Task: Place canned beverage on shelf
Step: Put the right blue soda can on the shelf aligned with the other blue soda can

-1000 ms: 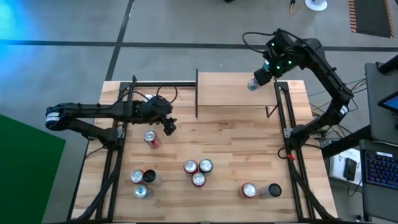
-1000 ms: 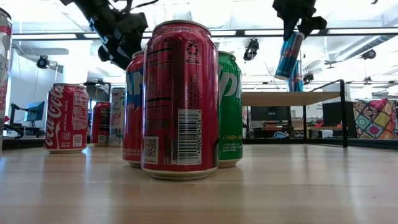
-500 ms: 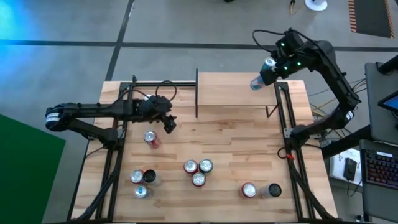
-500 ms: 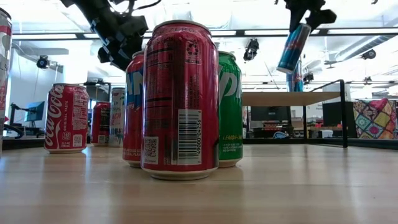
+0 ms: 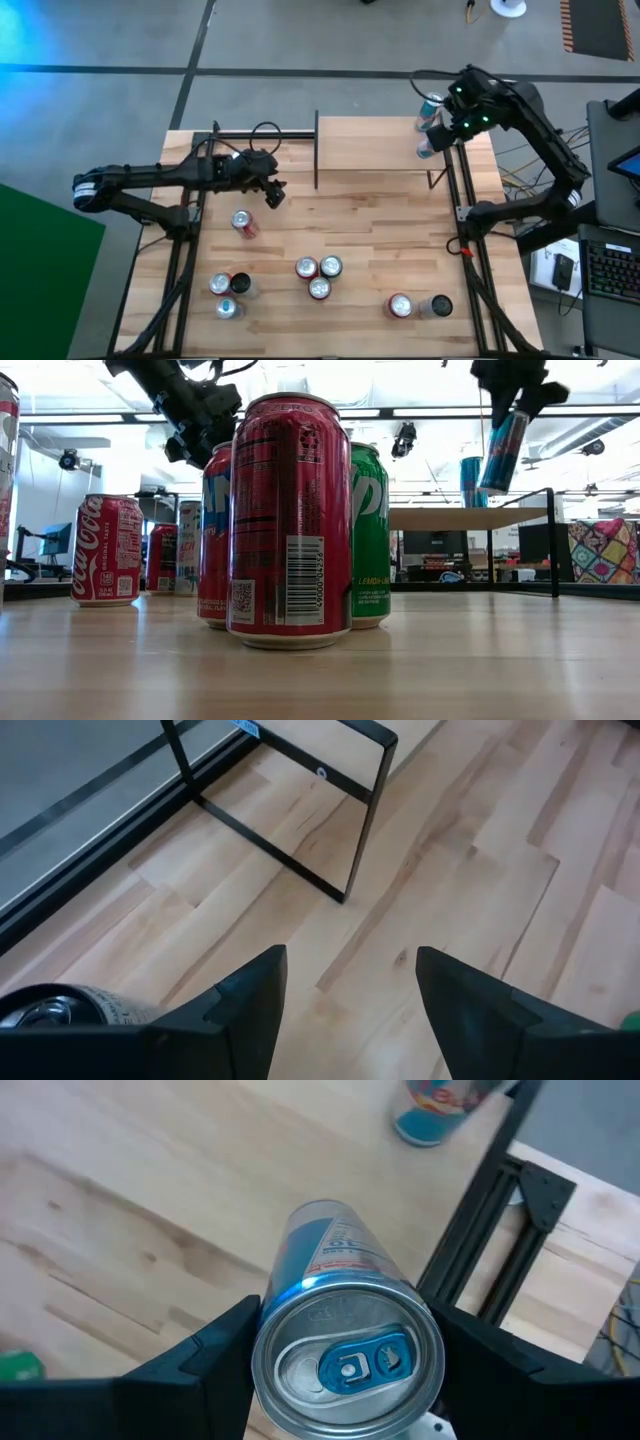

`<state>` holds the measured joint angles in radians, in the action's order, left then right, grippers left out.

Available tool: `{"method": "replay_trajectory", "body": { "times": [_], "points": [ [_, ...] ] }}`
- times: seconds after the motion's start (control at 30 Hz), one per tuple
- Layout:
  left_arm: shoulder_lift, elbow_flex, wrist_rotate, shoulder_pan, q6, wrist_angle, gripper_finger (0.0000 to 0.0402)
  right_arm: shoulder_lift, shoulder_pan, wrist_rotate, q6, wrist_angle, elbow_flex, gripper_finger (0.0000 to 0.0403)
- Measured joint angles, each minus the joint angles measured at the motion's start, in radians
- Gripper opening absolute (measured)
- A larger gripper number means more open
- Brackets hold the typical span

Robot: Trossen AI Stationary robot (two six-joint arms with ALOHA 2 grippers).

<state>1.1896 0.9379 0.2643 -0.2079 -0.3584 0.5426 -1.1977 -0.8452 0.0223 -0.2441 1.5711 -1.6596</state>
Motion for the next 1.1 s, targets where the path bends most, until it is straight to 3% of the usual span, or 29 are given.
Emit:
{"method": "replay_trajectory", "body": {
  "times": [0.17, 0.47, 1.1],
  "points": [
    [0.000, 0.000, -0.008, -0.002, -0.005, -0.002, 0.0210, -0.097, 0.000, -0.003, 0.061, -0.002, -0.017, 0.0237],
    [0.000, 0.000, -0.034, -0.002, -0.045, -0.002, 0.0210, -0.223, -0.002, -0.131, 0.178, -0.003, -0.119, 0.0237],
    [0.000, 0.000, -0.040, -0.002, -0.048, -0.005, 0.0210, -0.250, -0.024, -0.116, 0.259, -0.002, -0.120, 0.0253]
  ]
}}
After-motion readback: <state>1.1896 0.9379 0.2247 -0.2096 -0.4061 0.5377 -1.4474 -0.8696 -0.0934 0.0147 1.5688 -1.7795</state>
